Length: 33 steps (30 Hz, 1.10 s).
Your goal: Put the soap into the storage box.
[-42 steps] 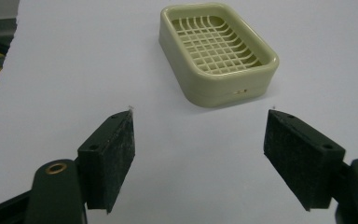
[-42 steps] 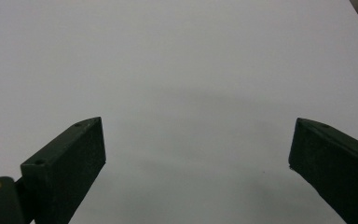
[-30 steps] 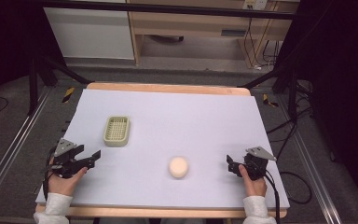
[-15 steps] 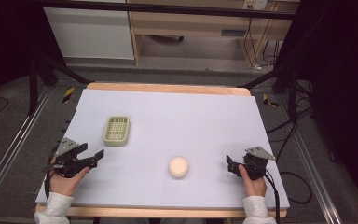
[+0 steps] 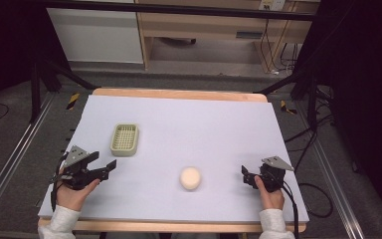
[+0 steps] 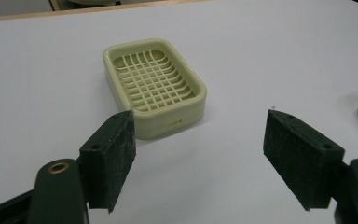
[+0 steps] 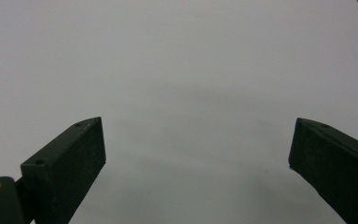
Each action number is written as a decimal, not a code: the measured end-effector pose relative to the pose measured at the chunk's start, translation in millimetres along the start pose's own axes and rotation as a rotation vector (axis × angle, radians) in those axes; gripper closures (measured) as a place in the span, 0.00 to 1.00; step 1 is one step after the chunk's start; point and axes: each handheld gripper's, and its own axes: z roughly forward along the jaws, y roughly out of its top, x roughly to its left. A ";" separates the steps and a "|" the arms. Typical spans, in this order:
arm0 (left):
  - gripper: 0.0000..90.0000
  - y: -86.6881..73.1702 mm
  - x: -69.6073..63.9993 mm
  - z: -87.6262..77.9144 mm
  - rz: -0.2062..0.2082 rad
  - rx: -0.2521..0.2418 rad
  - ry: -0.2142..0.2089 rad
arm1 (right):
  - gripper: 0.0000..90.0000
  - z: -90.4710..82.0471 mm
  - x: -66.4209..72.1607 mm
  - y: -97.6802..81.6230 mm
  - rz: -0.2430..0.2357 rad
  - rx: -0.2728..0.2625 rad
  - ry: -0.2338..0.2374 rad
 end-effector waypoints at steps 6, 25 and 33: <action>0.27 1.9 -8.1 3.2 0.017 0.015 -0.024 | 0.05 0.0 0.0 0.0 0.000 0.000 0.002; 0.26 5.6 -34.2 11.7 0.073 0.037 -0.075 | 0.05 0.4 -0.2 0.2 0.007 0.009 0.009; 0.26 7.4 -44.4 15.6 0.100 0.042 -0.092 | 0.05 0.8 0.0 0.2 0.001 0.009 0.005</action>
